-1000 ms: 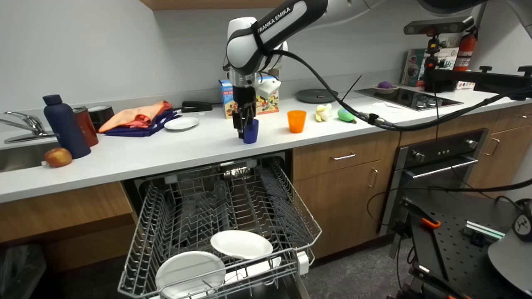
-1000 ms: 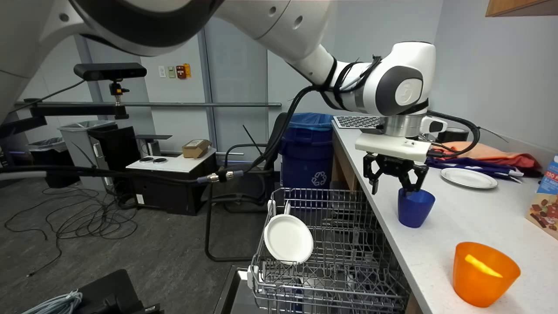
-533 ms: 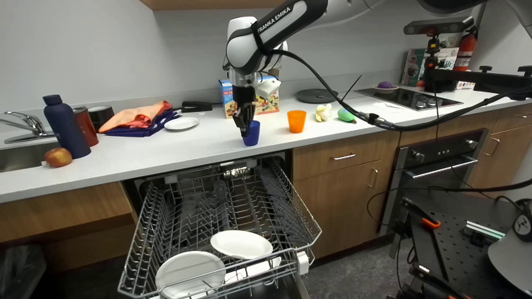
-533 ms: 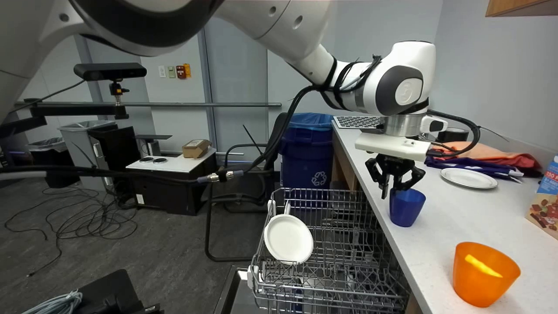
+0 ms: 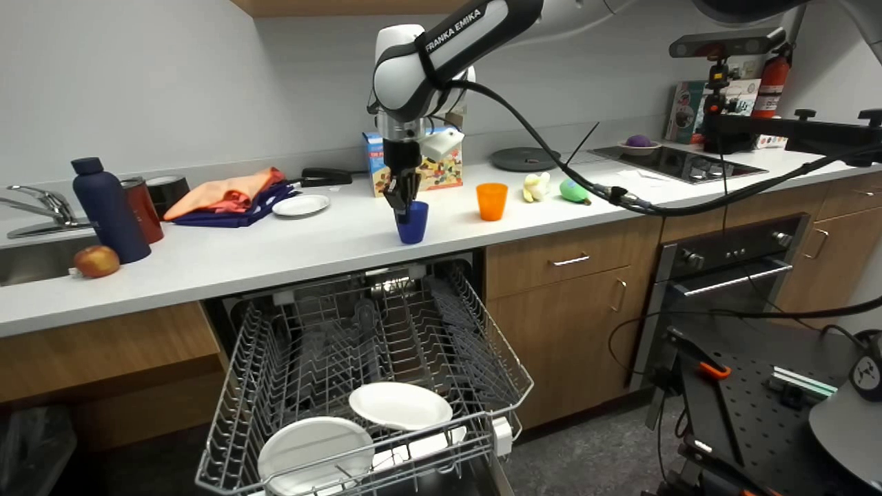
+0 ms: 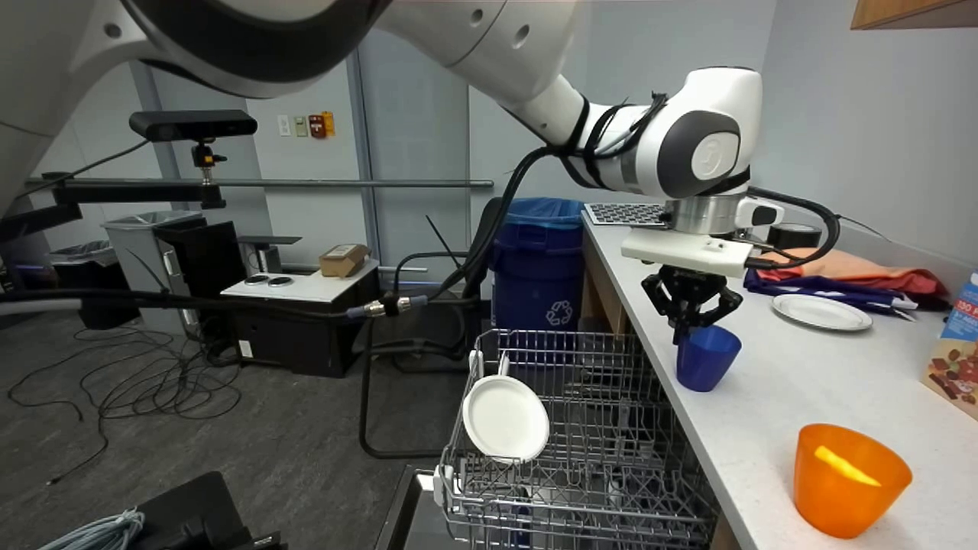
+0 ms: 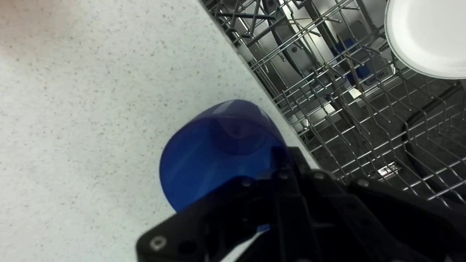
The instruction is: Put the cup in the dishwasher
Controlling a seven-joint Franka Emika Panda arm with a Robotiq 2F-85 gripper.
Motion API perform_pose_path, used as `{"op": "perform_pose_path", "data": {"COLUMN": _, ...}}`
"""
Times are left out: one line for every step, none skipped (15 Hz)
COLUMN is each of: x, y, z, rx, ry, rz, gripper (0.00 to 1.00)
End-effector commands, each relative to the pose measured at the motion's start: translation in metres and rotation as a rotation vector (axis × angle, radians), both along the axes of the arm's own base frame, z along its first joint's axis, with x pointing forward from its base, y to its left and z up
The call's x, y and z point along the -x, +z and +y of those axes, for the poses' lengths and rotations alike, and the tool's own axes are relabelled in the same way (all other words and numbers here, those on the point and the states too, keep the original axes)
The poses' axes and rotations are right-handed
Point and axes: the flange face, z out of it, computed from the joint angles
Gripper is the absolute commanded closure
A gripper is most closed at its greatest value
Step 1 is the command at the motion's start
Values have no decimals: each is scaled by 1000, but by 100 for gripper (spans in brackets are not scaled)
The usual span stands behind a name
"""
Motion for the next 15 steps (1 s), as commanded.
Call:
{"op": "perform_pose_path", "data": {"x": -5, "y": 13, "z": 19, "rx": -19, "ry": 23, "rz": -30, "gripper": 99}}
{"op": "perform_pose_path", "data": {"x": -6, "y": 16, "z": 27, "rx": -25, "ry": 35, "rz": -34, "gripper": 99}}
{"op": "perform_pose_path", "data": {"x": -6, "y": 18, "z": 38, "rx": -30, "ry": 53, "rz": -39, "gripper": 99}}
{"op": "perform_pose_path", "data": {"x": -6, "y": 20, "z": 50, "rx": -33, "ry": 79, "rz": -41, "gripper": 99}}
{"op": "perform_pose_path", "data": {"x": -6, "y": 22, "z": 61, "rx": -35, "ry": 102, "rz": -43, "gripper": 99}}
{"op": "perform_pose_path", "data": {"x": -6, "y": 23, "z": 72, "rx": -37, "ry": 125, "rz": -46, "gripper": 99}}
{"op": "perform_pose_path", "data": {"x": -4, "y": 25, "z": 86, "rx": -40, "ry": 154, "rz": -46, "gripper": 99}}
{"op": "perform_pose_path", "data": {"x": -2, "y": 25, "z": 99, "rx": -43, "ry": 184, "rz": -46, "gripper": 99}}
{"op": "perform_pose_path", "data": {"x": -2, "y": 25, "z": 108, "rx": -43, "ry": 212, "rz": -44, "gripper": 99}}
{"op": "perform_pose_path", "data": {"x": -1, "y": 26, "z": 115, "rx": -43, "ry": 241, "rz": -40, "gripper": 99}}
{"op": "perform_pose_path", "data": {"x": 1, "y": 27, "z": 121, "rx": -40, "ry": 269, "rz": -33, "gripper": 99}}
{"op": "perform_pose_path", "data": {"x": 2, "y": 26, "z": 126, "rx": -37, "ry": 292, "rz": -29, "gripper": 99}}
{"op": "perform_pose_path", "data": {"x": 3, "y": 27, "z": 129, "rx": -33, "ry": 313, "rz": -24, "gripper": 99}}
{"op": "perform_pose_path", "data": {"x": 4, "y": 26, "z": 131, "rx": -27, "ry": 332, "rz": -22, "gripper": 99}}
{"op": "perform_pose_path", "data": {"x": 5, "y": 27, "z": 131, "rx": -19, "ry": 348, "rz": -18, "gripper": 99}}
